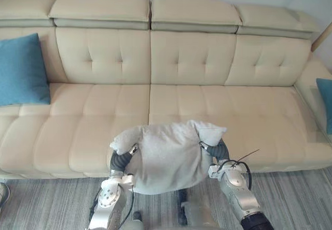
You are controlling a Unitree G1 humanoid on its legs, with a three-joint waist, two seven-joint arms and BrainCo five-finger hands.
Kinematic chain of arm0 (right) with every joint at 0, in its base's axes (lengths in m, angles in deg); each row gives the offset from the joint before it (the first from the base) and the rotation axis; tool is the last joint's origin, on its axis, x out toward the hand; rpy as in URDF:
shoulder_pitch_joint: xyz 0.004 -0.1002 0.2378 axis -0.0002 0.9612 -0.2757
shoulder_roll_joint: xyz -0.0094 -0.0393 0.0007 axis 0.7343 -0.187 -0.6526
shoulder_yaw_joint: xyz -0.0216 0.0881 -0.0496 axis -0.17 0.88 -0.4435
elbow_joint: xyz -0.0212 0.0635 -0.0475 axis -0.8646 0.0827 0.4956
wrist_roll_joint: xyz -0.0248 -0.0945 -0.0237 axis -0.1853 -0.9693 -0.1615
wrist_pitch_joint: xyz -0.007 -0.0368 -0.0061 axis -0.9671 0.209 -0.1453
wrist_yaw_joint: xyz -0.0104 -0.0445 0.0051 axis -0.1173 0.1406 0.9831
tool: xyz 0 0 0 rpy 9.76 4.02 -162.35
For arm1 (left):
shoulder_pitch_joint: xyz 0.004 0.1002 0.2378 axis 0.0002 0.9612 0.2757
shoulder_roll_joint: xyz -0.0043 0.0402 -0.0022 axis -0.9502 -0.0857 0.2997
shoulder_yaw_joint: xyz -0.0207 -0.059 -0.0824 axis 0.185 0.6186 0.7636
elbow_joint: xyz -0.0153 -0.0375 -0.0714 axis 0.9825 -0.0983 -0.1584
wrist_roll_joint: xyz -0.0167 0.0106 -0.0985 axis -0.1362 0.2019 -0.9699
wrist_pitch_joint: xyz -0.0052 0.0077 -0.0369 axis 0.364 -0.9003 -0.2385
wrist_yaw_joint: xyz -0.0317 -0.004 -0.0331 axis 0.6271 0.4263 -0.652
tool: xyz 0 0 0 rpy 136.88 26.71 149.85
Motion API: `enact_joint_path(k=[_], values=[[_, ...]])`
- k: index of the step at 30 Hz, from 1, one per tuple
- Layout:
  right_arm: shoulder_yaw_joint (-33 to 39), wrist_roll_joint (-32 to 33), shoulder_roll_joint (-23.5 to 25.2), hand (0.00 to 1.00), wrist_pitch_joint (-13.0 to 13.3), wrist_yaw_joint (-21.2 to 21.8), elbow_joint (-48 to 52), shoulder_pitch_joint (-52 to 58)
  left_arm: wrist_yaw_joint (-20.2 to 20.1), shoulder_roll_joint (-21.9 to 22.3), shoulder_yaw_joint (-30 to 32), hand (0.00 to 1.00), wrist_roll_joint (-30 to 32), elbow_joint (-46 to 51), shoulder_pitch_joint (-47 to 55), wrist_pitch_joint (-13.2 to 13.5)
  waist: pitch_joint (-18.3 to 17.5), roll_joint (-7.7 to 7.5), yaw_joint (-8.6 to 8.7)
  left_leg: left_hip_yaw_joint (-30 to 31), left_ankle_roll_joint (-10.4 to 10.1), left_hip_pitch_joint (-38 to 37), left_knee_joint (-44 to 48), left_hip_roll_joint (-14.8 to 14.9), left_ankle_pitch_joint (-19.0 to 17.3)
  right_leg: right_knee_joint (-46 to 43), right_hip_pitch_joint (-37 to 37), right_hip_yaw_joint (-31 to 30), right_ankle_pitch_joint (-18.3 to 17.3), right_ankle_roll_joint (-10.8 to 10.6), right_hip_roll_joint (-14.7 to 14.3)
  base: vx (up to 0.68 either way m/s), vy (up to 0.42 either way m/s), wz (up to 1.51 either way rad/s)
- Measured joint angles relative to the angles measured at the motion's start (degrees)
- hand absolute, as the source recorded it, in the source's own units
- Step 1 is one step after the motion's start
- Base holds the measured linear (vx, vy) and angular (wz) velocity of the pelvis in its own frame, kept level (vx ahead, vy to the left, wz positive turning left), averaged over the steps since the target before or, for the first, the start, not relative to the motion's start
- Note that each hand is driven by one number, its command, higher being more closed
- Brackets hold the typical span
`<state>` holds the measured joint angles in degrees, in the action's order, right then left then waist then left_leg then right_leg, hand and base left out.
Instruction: Pick up cushions and gather them together orderly.
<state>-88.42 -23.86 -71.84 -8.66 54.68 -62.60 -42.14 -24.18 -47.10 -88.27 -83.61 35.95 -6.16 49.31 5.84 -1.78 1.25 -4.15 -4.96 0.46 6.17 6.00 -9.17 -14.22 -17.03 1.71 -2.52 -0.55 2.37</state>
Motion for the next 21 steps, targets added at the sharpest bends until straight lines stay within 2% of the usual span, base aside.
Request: enact_joint_path(k=[1, 2, 4, 5, 7, 8, 9, 10, 11, 13, 16, 19, 21], values=[[0.29, 0.28, -0.2, 1.0, -0.07, 0.0, 0.76, 1.0, -0.06, 0.82, -0.12, 1.0, 0.0, 0.04, -0.14, -0.02, -0.18, 1.09, 0.17, 0.26, -1.38, 1.11, 4.29, 1.33, -0.34, 0.35, 1.7, 1.76, -0.94, 0.82, -0.84, 0.34, -0.23, 0.41], [0.43, 1.15, -0.19, 1.0, -0.5, 0.0, 2.73, 2.6, -0.09, 1.64, -0.11, 1.0, -0.03, 0.3, -0.02, -0.06, -0.1, 1.27, 0.08, 0.19, -2.58, 3.49, 12.56, 2.75, -1.28, 0.64, 4.37, 3.22, -2.07, 1.31, -1.44, 0.34, -0.23, 0.51], [1.03, 1.17, -0.36, 1.0, -0.59, 0.0, 7.07, 5.49, -0.14, 2.1, -0.15, 1.0, -0.03, 1.28, 0.26, -0.36, -0.04, 1.49, -0.05, 0.15, -2.89, 8.36, 26.82, 4.79, -0.94, 0.48, 8.18, 5.59, -3.36, 2.85, -1.97, 0.24, -0.169, 0.46], [1.49, 1.27, -0.82, 1.0, -0.51, -0.01, 10.05, 6.82, -0.24, 2.52, -0.16, 1.0, -0.04, 1.69, 0.33, -0.37, -0.42, 1.99, -0.76, -0.18, -2.97, 11.73, 35.25, 6.85, -0.03, 0.54, 10.19, 6.05, -4.03, 3.75, -2.52, 0.26, -0.108, 0.18], [2.45, 1.47, -1.19, 1.0, -0.41, -0.02, 12.47, 6.76, -0.27, 2.91, -0.19, 1.0, -0.08, 2.47, 0.21, -0.37, -0.84, 2.09, -1.72, -2.62, -1.22, 14.13, 38.84, 7.51, -1.12, 0.95, 11.32, 5.88, -4.26, 4.11, -2.16, 0.27, -0.047, -0.07], [3.01, 1.49, -1.18, 1.0, -0.3, -0.05, 13.2, 6.66, -0.33, 3.23, -0.23, 1.0, -0.07, 2.66, -0.05, -0.36, -1.07, 2.04, -1.78, -4.11, 0.02, 14.82, 37.32, 7.65, -1.85, 1.32, 11.47, 5.86, -4.26, 4.11, -1.73, 0.23, 0.04, 0.04], [4.66, 1.5, -1.06, 1.0, 0.36, -0.34, 13.13, 6.54, -0.37, 3.97, -1.05, 1.0, -0.03, 2.65, -1.12, -0.42, -1.27, 2.23, -1.71, -7.07, 2.24, 13.11, 24.8, 7.27, -1.98, 1.75, 12.12, 6.1, -4.22, 4.06, -0.58, 0.23, 0.128, 0.01], [5.46, 1.45, -1.17, 1.0, 0.36, -0.51, 13.01, 6.88, -0.39, 4.29, -1.92, 1.0, 0.01, 2.65, -1.24, -0.38, -2.02, 3.31, -1.65, -7.0, 2.5, 11.09, 15.75, 6.84, 3.96, 1.63, 12.12, 5.8, -4.34, 3.75, -1.07, 0.22, 0.162, -0.09], [5.84, 1.42, -0.27, 1.0, 0.35, -0.66, 12.2, 6.87, -0.39, 3.9, -2.27, 1.0, 0.0, 2.55, -1.25, -0.39, -2.86, 3.38, -1.7, -6.71, -0.66, 9.19, 12.17, 6.43, 3.55, 1.72, 12.19, 4.54, -5.3, 2.11, -1.23, 0.19, 0.176, -0.13], [6.37, 1.07, 1.79, 1.0, 0.43, -0.72, 9.44, 6.6, -0.39, 2.51, -2.61, 1.0, -0.01, 1.43, -1.53, -0.42, -3.69, 2.32, -0.93, -6.93, -1.72, 6.91, 6.81, 4.81, 3.87, 2.63, 12.16, 3.71, -5.17, 0.78, -0.21, 0.13, 0.14, -0.02], [6.78, 0.89, 3.41, 1.0, 0.0, -0.73, 5.68, 6.64, -0.4, 0.97, -3.5, 1.0, 0.02, -0.88, -1.64, -0.77, -4.32, 1.33, -0.78, -7.84, -1.35, 3.37, -0.08, 2.28, 6.14, 5.17, 13.23, 2.09, -4.19, -0.63, 1.05, 0.06, 0.114, -0.05], [6.77, 0.82, 3.39, 1.0, -0.27, -0.72, 3.74, 6.22, -0.63, 0.52, -4.14, 1.0, 0.04, -1.45, -1.63, -0.9, -4.49, 1.36, -0.79, -8.07, -0.61, 2.11, -4.29, 0.43, 8.14, 6.91, 13.2, 0.71, -3.29, -1.38, 1.83, 0.0, 0.089, -0.02], [6.62, 0.16, 3.53, 1.0, -0.57, -0.72, 3.67, 6.11, -0.75, -0.08, -4.1, 1.0, 0.04, -1.45, -1.61, -0.9, -4.53, 1.3, -0.98, -8.16, -0.5, 1.65, -5.39, 0.32, 8.7, 7.73, 13.3, 0.16, -2.62, -1.37, 1.7, -0.02, 0.033, -0.1]])
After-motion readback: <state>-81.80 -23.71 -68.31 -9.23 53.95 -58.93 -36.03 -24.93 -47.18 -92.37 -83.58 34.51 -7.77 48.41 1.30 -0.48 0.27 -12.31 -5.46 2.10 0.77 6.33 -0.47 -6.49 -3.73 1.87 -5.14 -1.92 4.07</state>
